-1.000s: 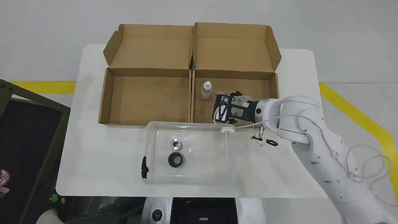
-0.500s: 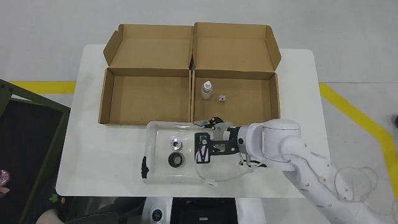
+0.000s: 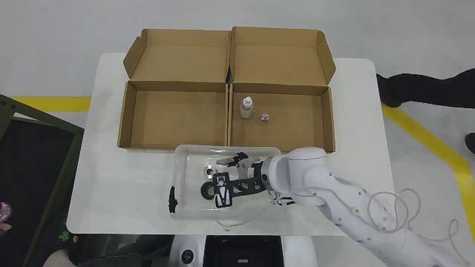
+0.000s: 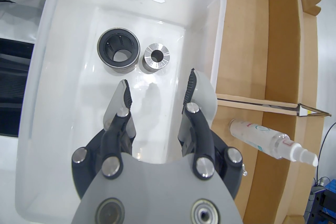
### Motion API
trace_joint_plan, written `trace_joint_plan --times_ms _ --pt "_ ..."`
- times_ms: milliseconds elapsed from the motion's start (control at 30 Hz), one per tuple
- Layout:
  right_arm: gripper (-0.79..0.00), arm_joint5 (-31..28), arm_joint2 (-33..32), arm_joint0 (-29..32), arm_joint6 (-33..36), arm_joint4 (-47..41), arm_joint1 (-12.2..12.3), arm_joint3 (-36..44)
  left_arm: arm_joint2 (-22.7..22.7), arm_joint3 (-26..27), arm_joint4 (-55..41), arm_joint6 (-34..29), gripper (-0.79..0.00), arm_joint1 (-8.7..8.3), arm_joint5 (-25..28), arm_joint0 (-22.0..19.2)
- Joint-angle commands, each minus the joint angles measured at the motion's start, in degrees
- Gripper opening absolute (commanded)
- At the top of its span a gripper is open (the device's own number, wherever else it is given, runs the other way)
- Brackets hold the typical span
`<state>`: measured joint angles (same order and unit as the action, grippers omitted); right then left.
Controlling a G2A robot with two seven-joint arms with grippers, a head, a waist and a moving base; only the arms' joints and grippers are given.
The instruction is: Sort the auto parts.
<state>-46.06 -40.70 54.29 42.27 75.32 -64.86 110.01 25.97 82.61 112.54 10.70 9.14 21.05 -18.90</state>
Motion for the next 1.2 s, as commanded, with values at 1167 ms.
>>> trace_joint_plan --times_ms 1167 --pt "-0.397 2.28 8.03 -8.16 2.54 -1.22 -5.29 -9.20 0.00 0.00 0.00 0.00 0.000 0.00 0.00 0.00"
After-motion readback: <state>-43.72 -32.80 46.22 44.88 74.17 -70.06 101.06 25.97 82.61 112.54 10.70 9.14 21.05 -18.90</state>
